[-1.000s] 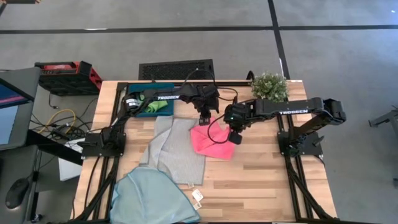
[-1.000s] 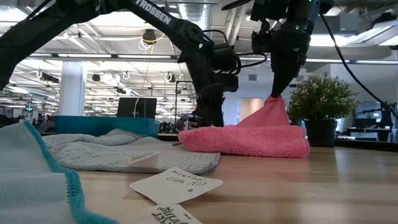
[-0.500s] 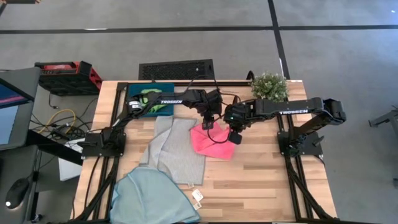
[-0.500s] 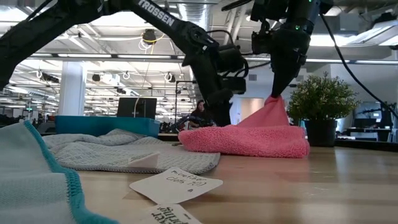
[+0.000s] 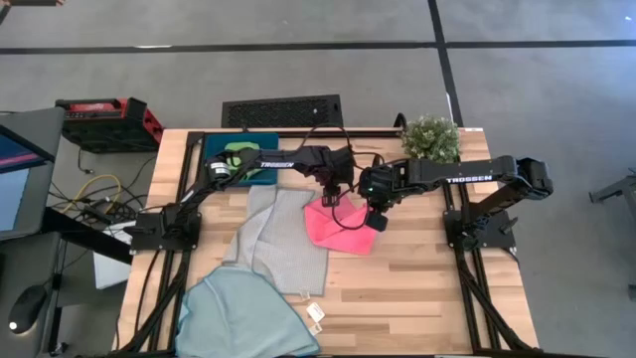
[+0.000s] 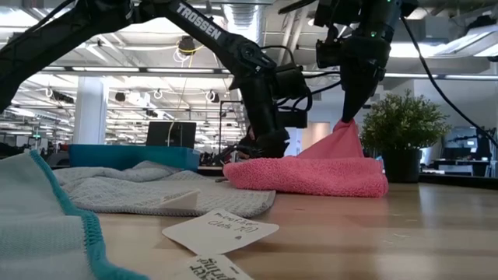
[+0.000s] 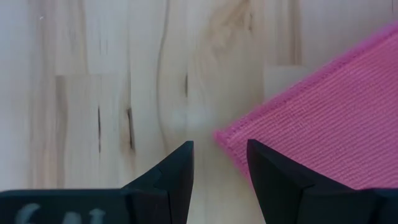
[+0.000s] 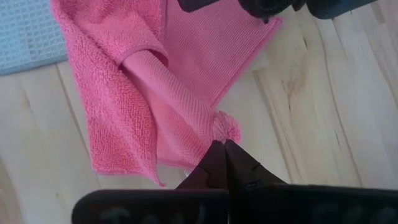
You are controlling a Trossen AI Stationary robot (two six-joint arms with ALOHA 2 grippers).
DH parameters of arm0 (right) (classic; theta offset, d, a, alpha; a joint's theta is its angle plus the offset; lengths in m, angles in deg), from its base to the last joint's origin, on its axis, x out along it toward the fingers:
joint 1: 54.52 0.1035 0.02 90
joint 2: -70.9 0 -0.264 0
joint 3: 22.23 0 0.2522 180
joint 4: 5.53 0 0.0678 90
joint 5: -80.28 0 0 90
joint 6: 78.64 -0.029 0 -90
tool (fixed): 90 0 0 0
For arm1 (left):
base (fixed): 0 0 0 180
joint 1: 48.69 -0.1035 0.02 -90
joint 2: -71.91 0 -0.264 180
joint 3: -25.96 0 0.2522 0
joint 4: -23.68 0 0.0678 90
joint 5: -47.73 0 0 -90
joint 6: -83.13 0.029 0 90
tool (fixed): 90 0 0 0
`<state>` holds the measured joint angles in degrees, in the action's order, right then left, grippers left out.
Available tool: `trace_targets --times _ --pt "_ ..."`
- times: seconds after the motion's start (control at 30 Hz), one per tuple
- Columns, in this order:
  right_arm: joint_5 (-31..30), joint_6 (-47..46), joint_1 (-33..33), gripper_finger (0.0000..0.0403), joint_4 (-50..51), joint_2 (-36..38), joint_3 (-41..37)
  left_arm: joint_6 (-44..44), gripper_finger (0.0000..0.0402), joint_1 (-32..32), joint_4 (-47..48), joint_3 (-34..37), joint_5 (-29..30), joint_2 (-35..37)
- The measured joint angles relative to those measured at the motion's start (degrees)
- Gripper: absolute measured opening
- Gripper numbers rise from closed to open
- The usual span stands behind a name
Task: Fold microfiber towels
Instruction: Fold the pink cloth
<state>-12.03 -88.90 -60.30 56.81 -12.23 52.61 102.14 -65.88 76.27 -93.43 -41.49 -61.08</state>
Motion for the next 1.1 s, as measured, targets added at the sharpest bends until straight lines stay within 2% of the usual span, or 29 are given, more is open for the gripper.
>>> trace_targets --times 0.17,0.5,0.83,1.0,1.1 --pt "0.0 0.0 0.0 0.0001 0.2 0.0 0.0 -0.8 0.0142 0.4 -0.1 0.0 1.7 -0.3" --pt "0.0 0.0 0.0 0.0001 0.7 0.0 0.0 -2.2 0.0142 0.9 0.0 0.0 1.4 -0.3" --pt "-0.1 0.0 0.0 0.0001 0.7 0.0 0.0 1.1 0.0141 1.0 1.5 0.0 0.0 -0.3" --pt "-0.1 0.1 0.0 0.0001 0.7 0.0 0.0 1.8 0.0130 1.1 1.7 0.0 0.1 -0.3" --pt "-0.1 0.1 0.0 0.0001 0.7 0.0 0.0 2.3 0.0110 1.2 1.9 0.0 0.1 -0.3"
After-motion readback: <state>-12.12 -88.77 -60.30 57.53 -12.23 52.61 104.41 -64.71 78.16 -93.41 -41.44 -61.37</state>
